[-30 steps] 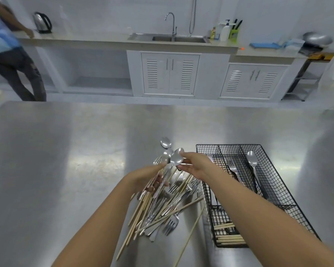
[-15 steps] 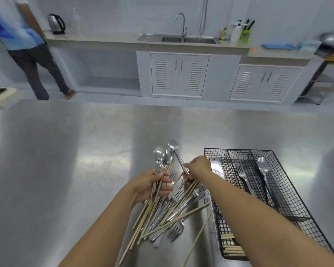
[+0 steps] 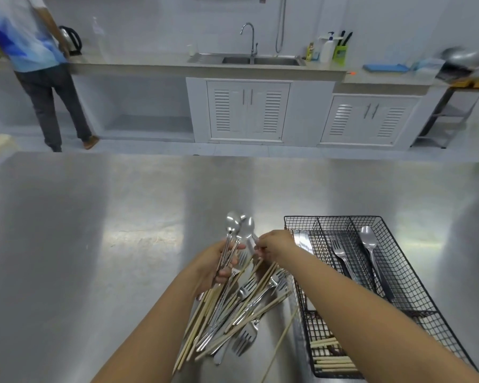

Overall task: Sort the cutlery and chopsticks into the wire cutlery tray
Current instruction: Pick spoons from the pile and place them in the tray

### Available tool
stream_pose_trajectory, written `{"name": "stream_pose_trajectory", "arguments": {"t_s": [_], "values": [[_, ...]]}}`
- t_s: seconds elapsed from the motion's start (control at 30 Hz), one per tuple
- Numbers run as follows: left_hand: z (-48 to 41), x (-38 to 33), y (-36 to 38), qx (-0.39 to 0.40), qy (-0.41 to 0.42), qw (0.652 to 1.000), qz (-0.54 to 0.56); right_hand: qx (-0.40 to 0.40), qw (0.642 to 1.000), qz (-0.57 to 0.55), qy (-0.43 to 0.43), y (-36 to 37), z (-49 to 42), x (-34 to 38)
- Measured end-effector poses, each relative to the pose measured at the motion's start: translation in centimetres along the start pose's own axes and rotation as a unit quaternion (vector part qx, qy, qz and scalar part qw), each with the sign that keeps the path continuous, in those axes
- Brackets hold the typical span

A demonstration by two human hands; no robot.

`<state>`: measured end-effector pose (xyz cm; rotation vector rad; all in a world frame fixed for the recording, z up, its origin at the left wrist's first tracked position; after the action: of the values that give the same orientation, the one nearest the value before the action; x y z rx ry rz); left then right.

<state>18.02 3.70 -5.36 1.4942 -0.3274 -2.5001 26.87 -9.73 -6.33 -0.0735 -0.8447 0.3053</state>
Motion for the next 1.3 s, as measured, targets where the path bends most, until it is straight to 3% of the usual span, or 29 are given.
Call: {"name": "stream_pose_trajectory", "arguments": {"t_s": [0.1, 0.2, 0.37, 0.5, 0.63, 0.93, 1.3], "values": [[-0.2, -0.2, 1.1, 0.001, 0.003, 1.0, 0.011, 0.089, 0.983, -0.158, 0.012, -0.8, 2.2, -0.3], [-0.1, -0.3, 2.6, 0.003, 0.007, 1.0, 0.024, 0.116, 0.966, -0.231, 0.009, -3.0, 4.0, -0.9], [0.1, 0.2, 6.1, 0.038, -0.004, 0.998, 0.058, 0.107, 0.952, -0.287, -0.008, -9.7, 6.4, -2.3], [-0.2, 0.5, 10.3, 0.066, -0.006, 0.997, 0.045, 0.047, 0.953, -0.3, -0.01, -17.3, 7.3, -4.3], [-0.7, 1.0, 16.0, 0.069, -0.004, 0.998, -0.002, -0.026, 0.959, -0.28, 0.023, -23.8, 7.3, -7.2], [-2.7, 2.2, 25.4, -0.01, -0.012, 0.995, -0.101, -0.075, 0.975, -0.203, 0.056, -28.3, 6.4, -9.5], [-4.9, 3.2, 29.9, -0.12, -0.005, 0.988, -0.095, -0.059, 0.993, -0.093, 0.035, -29.6, 6.1, -7.8]]}}
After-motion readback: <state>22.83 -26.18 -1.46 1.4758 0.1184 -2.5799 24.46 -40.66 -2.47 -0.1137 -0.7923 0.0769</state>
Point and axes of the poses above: each hand's wrist, its own z-axis away from the middle knuckle, its own y-axis out of the palm, x = y × z, the point moved 8 cm from there along -z, towards the middle knuckle, and after that the axes turned 5 degrees about y, right-handed, at the moved point
